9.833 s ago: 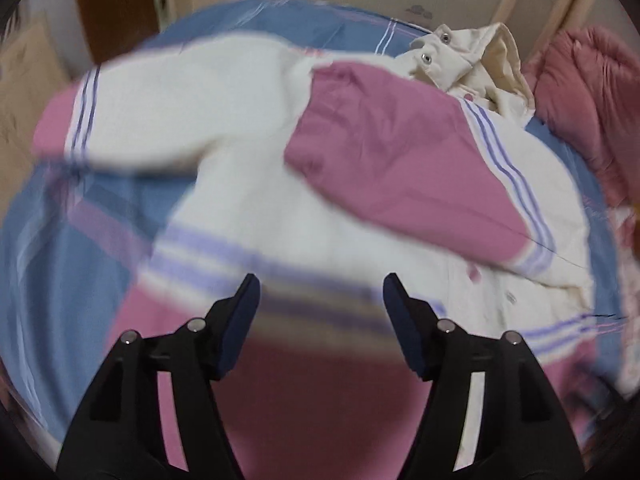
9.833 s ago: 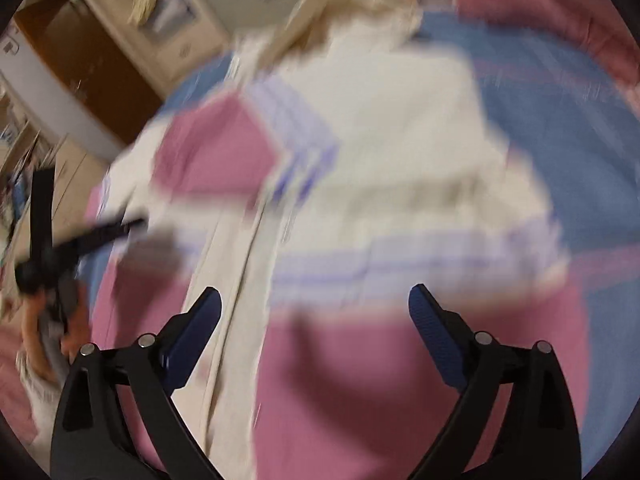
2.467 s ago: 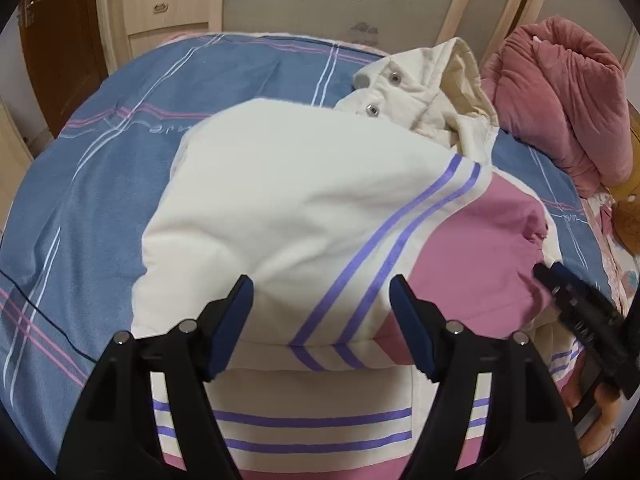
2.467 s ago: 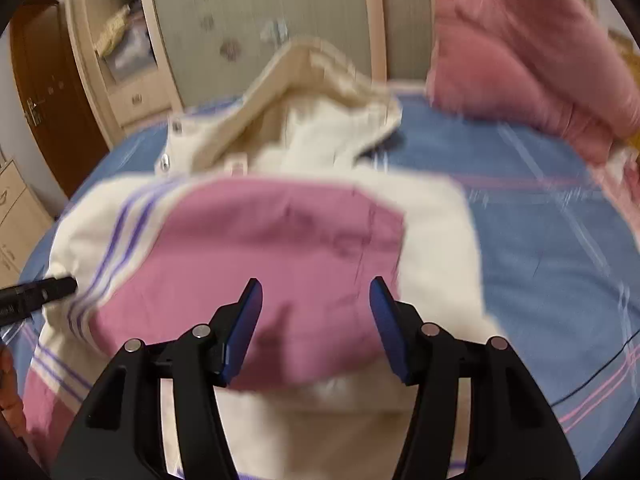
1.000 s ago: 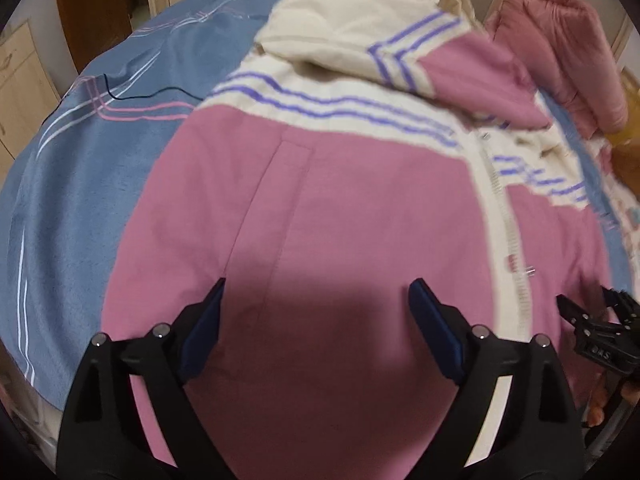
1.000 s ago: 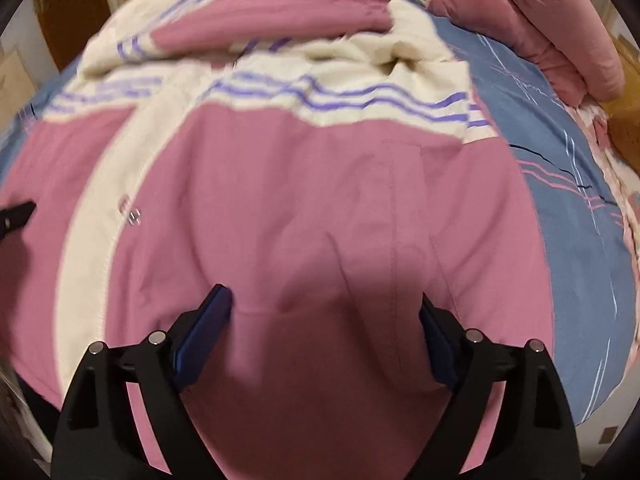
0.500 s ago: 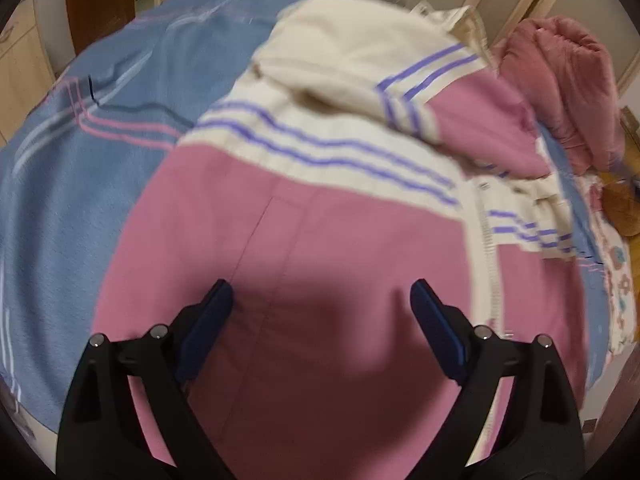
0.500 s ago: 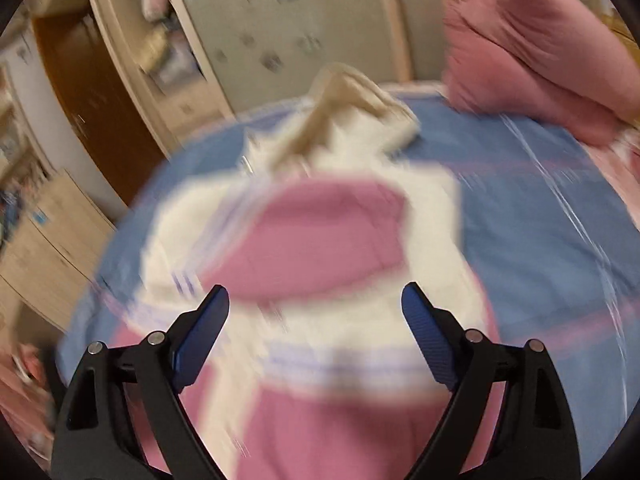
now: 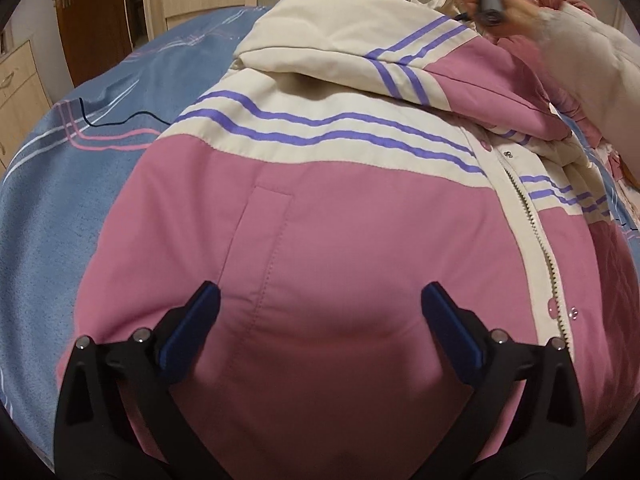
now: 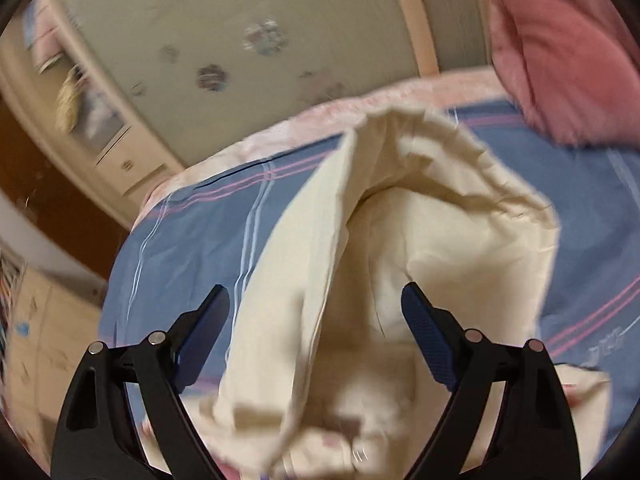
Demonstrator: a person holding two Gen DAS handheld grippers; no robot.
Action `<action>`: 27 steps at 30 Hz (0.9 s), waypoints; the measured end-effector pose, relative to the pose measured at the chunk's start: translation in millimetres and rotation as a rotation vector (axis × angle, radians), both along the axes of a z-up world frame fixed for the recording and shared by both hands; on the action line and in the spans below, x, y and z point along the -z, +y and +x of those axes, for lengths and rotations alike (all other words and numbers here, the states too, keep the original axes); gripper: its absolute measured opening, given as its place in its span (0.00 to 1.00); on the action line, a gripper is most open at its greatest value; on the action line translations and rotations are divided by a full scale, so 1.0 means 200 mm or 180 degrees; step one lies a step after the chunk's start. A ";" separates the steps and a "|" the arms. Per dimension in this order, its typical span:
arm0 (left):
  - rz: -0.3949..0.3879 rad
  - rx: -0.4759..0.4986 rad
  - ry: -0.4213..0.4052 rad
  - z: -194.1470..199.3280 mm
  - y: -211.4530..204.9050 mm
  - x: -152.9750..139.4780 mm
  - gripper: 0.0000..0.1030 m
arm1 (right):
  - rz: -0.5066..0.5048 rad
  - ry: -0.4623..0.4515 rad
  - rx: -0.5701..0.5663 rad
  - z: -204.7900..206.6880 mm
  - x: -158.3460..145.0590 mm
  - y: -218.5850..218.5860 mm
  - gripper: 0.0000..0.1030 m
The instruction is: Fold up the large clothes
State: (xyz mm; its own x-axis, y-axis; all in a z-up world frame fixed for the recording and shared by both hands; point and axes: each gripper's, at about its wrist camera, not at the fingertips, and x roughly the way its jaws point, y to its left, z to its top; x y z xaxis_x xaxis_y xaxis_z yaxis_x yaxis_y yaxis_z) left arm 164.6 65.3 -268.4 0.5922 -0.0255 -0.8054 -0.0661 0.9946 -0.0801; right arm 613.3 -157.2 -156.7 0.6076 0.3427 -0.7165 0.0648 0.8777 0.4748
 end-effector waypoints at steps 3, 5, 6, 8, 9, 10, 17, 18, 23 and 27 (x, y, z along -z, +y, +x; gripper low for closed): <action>-0.0003 -0.0002 0.0006 0.01 0.00 0.00 0.98 | -0.0010 0.0029 0.0054 0.04 0.02 0.00 0.03; -0.0013 -0.0004 0.0001 0.02 0.00 0.01 0.98 | -0.0031 -0.0366 -0.0075 -0.05 -0.09 0.03 0.02; -0.0011 -0.0004 -0.0009 0.01 0.01 0.00 0.98 | -0.0142 -0.0618 -0.0186 -0.14 -0.18 0.06 0.02; -0.0007 -0.0005 -0.0018 0.01 0.01 0.01 0.98 | -0.0362 -0.0947 -0.0403 -0.31 -0.32 0.14 0.02; -0.0010 -0.0010 -0.0019 0.01 0.01 0.01 0.98 | -0.0444 -0.1171 -0.0579 -0.47 -0.41 0.18 0.02; -0.0013 -0.0014 -0.0018 0.02 0.01 0.00 0.98 | -0.0506 -0.1337 -0.0713 -0.62 -0.48 0.22 0.02; 0.0001 -0.0050 -0.0036 0.02 0.01 0.00 0.98 | -0.0875 -0.2042 -0.1330 -1.62 -0.51 0.37 0.03; -0.0010 -0.0058 -0.0038 0.02 0.01 0.00 0.98 | -0.0913 -0.2035 -0.1382 -1.70 -0.45 0.38 0.04; -0.0177 -0.0146 0.0059 0.02 0.04 -0.08 0.98 | -0.1010 -0.1398 -0.1678 -1.92 -0.08 0.43 0.61; -0.0359 -0.0152 -0.0004 0.05 0.08 -0.29 0.98 | -0.0736 -0.1257 -0.1590 -2.07 -0.01 0.24 0.74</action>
State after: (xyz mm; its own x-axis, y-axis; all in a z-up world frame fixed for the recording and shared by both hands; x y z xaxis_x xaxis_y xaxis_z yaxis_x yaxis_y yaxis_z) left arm 175.3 81.7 -210.5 0.5960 -0.0877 -0.7981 -0.1131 0.9749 -0.1916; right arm 199.8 -108.5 -154.0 0.6473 0.5149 -0.5620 -0.5147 0.8391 0.1759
